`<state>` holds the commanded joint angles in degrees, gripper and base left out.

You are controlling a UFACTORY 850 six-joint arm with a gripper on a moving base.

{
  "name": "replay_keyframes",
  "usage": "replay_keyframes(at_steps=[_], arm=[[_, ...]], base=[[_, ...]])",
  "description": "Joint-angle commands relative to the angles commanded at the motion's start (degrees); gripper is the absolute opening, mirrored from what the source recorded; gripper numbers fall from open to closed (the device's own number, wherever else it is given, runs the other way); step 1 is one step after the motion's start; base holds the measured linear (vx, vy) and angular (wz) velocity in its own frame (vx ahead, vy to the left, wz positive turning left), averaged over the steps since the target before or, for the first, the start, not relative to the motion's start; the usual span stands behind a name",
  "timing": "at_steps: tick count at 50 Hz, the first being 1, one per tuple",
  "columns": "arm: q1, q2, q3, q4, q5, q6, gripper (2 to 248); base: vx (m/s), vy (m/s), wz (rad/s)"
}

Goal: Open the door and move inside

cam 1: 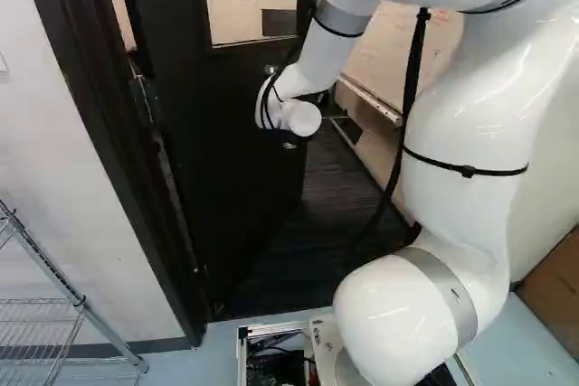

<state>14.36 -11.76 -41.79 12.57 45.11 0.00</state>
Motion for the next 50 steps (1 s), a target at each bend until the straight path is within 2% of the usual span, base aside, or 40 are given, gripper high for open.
replay_keyframes(at_steps=[50], arm=[[5.00,-7.28,-8.49,-0.63,0.00,0.00,247]], base=[[0.000,0.000,0.000]])
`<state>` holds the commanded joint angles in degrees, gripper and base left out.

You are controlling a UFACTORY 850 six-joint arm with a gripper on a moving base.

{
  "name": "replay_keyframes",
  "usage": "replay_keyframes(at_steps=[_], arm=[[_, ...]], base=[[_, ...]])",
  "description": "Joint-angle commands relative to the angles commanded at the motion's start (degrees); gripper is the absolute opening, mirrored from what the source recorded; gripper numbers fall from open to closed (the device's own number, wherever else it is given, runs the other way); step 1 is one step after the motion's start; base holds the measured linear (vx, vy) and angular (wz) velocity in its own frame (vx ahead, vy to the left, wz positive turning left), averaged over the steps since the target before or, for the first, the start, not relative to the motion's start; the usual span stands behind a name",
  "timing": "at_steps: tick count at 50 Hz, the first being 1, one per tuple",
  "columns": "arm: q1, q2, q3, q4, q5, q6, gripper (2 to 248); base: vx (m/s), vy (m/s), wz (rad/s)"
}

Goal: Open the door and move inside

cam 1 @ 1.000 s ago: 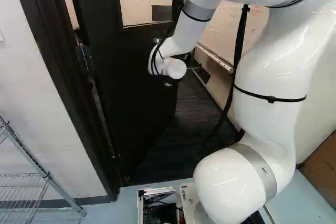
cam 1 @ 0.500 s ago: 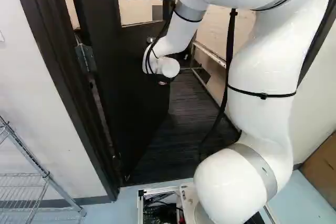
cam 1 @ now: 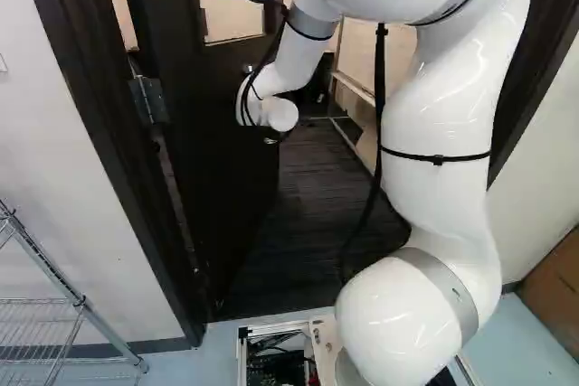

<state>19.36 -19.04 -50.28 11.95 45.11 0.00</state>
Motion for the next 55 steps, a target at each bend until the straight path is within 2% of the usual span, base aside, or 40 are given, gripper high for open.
replay_keyframes(at_steps=[55], arm=[[4.61,-9.10,-11.28,-4.65,0.00,0.00,247]], base=[[0.000,0.000,0.000]])
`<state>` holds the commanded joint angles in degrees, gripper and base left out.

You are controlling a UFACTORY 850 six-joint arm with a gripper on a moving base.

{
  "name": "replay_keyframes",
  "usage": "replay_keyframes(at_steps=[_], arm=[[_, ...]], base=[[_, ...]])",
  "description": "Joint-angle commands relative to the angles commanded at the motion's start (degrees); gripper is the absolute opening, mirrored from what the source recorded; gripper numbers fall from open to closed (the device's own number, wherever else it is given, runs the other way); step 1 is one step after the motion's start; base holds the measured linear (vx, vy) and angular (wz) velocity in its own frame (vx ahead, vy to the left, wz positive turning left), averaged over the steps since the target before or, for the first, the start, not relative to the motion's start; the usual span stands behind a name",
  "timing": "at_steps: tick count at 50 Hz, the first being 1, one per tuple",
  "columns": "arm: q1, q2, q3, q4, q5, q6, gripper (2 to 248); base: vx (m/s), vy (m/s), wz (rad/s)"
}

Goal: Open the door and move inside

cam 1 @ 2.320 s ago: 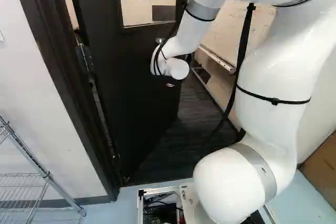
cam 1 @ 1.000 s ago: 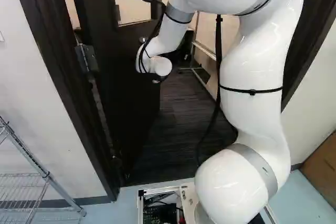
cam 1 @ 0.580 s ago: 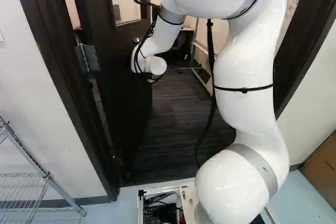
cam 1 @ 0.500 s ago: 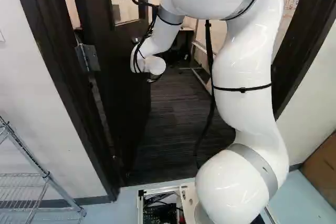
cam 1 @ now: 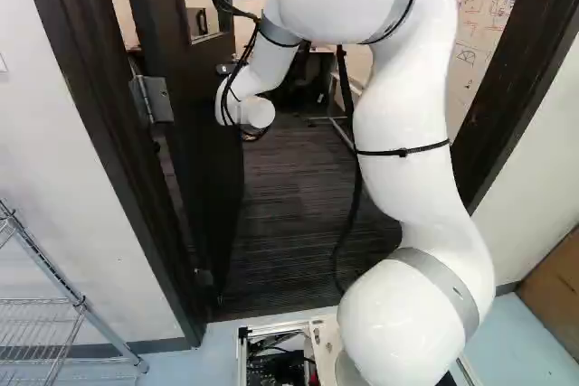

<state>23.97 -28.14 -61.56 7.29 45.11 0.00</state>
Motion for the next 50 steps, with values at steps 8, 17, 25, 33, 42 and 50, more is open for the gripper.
replay_keyframes(at_steps=[8,17,25,33,42,50], arm=[[0.60,-1.40,-1.80,-0.56,0.00,0.00,247],[1.27,-3.01,-3.89,-1.17,0.00,0.00,247],[1.71,-3.89,-5.03,-1.39,0.00,0.00,247],[2.01,-4.25,-5.50,-1.39,0.00,0.00,247],[2.33,-4.56,-5.91,-1.39,0.00,0.00,247],[2.61,-4.82,-6.25,-1.39,0.00,0.00,247]], base=[[0.000,0.000,0.000],[0.000,0.000,0.000],[0.000,0.000,0.000],[0.000,0.000,0.000],[0.000,0.000,0.000],[0.000,0.000,0.000]])
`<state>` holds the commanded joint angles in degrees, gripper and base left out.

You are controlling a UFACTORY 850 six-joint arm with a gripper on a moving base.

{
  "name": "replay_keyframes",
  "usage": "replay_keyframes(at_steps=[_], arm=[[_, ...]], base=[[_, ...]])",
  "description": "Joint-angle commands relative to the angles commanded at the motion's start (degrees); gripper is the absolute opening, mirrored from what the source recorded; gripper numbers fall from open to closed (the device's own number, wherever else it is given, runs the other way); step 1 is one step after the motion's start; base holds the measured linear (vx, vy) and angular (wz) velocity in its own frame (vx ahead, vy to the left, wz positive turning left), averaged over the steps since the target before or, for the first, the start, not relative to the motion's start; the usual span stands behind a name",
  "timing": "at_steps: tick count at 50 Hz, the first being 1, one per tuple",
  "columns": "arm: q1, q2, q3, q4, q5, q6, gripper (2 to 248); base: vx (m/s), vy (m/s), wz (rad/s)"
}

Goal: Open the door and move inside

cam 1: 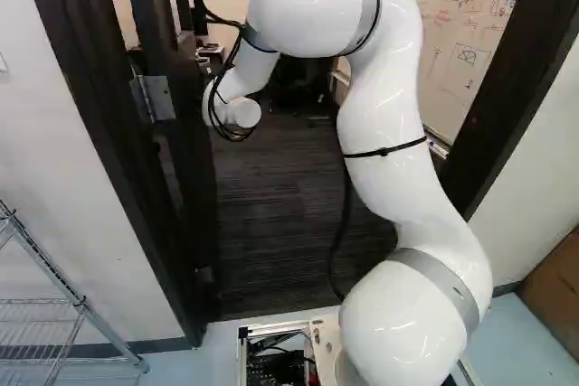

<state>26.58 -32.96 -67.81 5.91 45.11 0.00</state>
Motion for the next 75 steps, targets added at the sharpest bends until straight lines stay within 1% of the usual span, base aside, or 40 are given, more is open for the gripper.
replay_keyframes(at_steps=[14,22,75], arm=[[0.13,-0.12,-0.16,0.00,0.00,0.00,247],[-0.31,0.29,0.39,0.00,0.00,0.00,247],[-7.05,5.45,7.07,0.00,0.00,0.00,247]], base=[[0.000,0.000,0.000],[0.000,0.000,0.000],[0.000,0.000,0.000]])
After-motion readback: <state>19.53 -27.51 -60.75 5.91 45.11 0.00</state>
